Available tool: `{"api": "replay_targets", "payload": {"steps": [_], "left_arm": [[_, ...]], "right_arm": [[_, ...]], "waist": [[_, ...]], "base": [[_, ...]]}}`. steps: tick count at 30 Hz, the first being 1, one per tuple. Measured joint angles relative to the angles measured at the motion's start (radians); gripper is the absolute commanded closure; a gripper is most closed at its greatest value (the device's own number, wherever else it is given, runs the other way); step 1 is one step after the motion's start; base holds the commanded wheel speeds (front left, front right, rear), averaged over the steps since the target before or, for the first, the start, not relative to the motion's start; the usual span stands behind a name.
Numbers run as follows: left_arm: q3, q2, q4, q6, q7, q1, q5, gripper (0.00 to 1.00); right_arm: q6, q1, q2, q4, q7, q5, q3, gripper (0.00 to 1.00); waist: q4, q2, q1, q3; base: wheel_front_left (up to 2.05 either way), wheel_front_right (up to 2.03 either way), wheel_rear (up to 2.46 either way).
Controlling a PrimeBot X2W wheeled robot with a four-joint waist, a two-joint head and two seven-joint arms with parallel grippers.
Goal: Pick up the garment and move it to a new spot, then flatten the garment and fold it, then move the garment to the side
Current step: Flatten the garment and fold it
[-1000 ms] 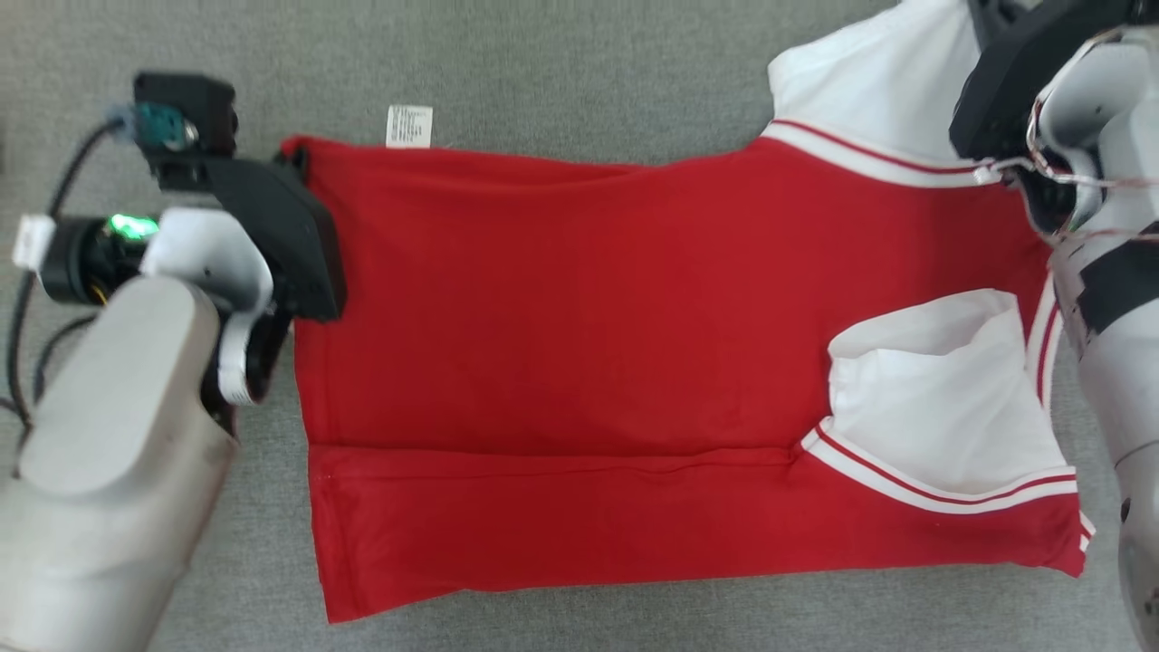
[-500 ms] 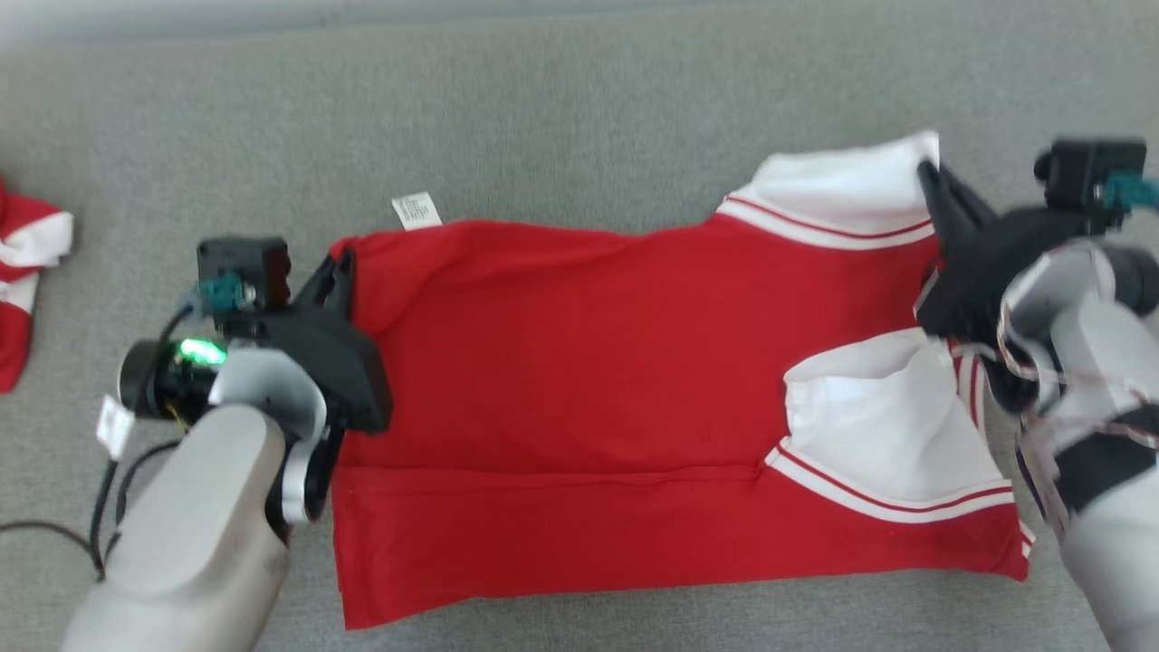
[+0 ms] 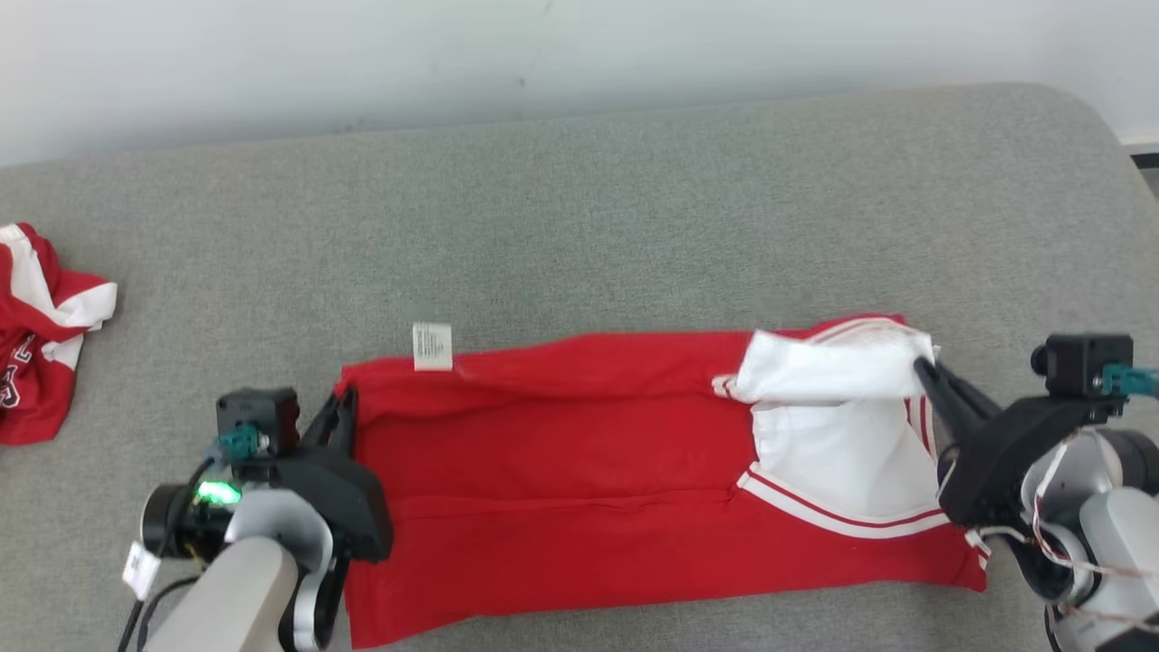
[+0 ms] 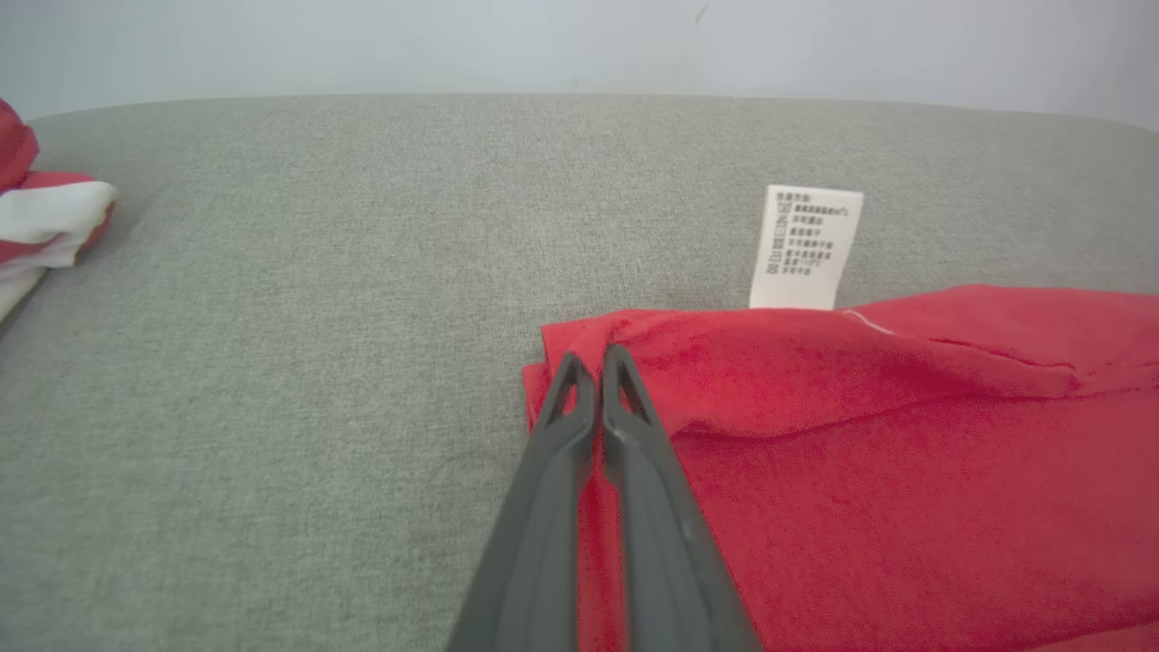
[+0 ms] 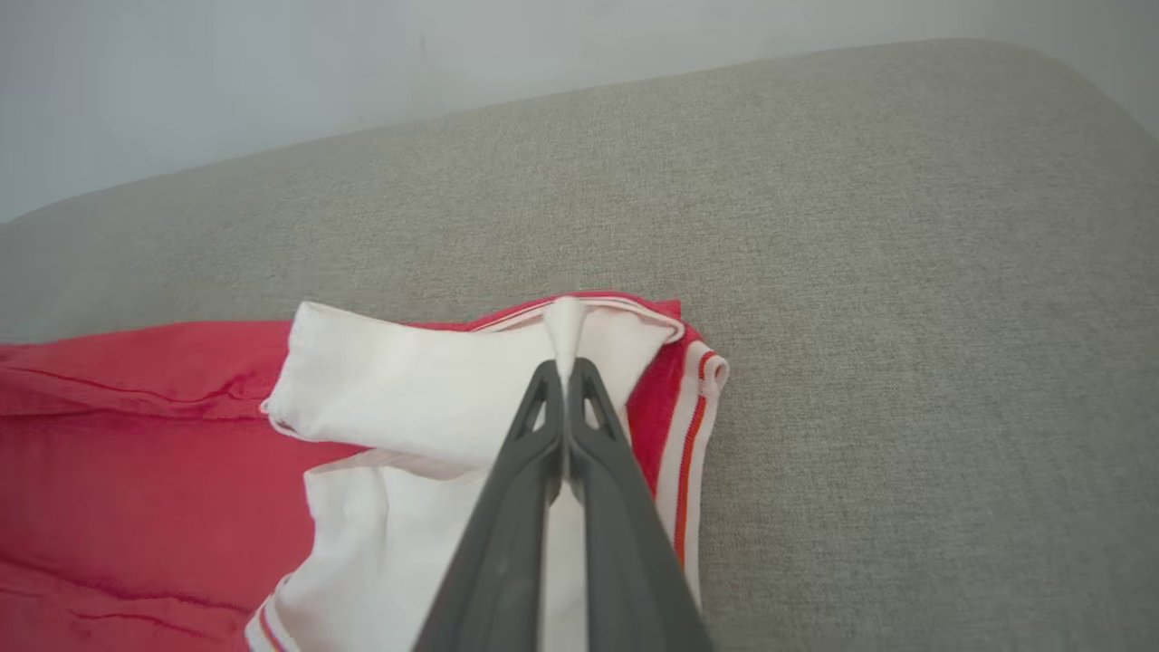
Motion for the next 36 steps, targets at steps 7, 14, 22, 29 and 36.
{"api": "replay_targets", "payload": {"steps": [7, 14, 22, 29, 36], "left_arm": [[-0.002, 0.004, 0.015, -0.013, -0.028, 0.038, -0.009, 1.00], [-0.001, 0.009, 0.021, -0.012, -0.043, 0.086, -0.020, 1.00], [-0.001, 0.010, 0.007, -0.005, -0.048, 0.136, -0.046, 0.15], [0.025, -0.002, 0.005, -0.021, -0.142, 0.171, -0.066, 0.00], [0.130, -0.024, -0.111, -0.046, -0.214, 0.275, -0.026, 0.00]], "right_arm": [[0.000, 0.105, 0.008, -0.112, 0.077, -0.018, -0.045, 1.00], [0.000, 0.214, 0.021, -0.221, 0.152, -0.008, -0.091, 1.00], [0.000, 0.304, 0.049, -0.274, 0.210, -0.031, -0.142, 0.65], [0.000, 0.330, 0.076, -0.290, 0.226, -0.086, -0.156, 0.00], [0.000, 0.343, 0.101, -0.301, 0.212, -0.110, -0.194, 0.00]], "waist": [[-0.005, 0.0000, 0.0000, -0.024], [-0.005, 0.0000, 0.0001, -0.053], [0.000, 0.0000, 0.0001, -0.068], [0.001, 0.0000, 0.0003, -0.077], [0.006, 0.0001, 0.0002, -0.114]], "base": [[0.00, 0.00, 0.00], [0.00, 0.00, 0.00], [0.00, 0.00, 0.00], [0.00, 0.00, 0.00], [0.00, 0.00, 0.00]]}}
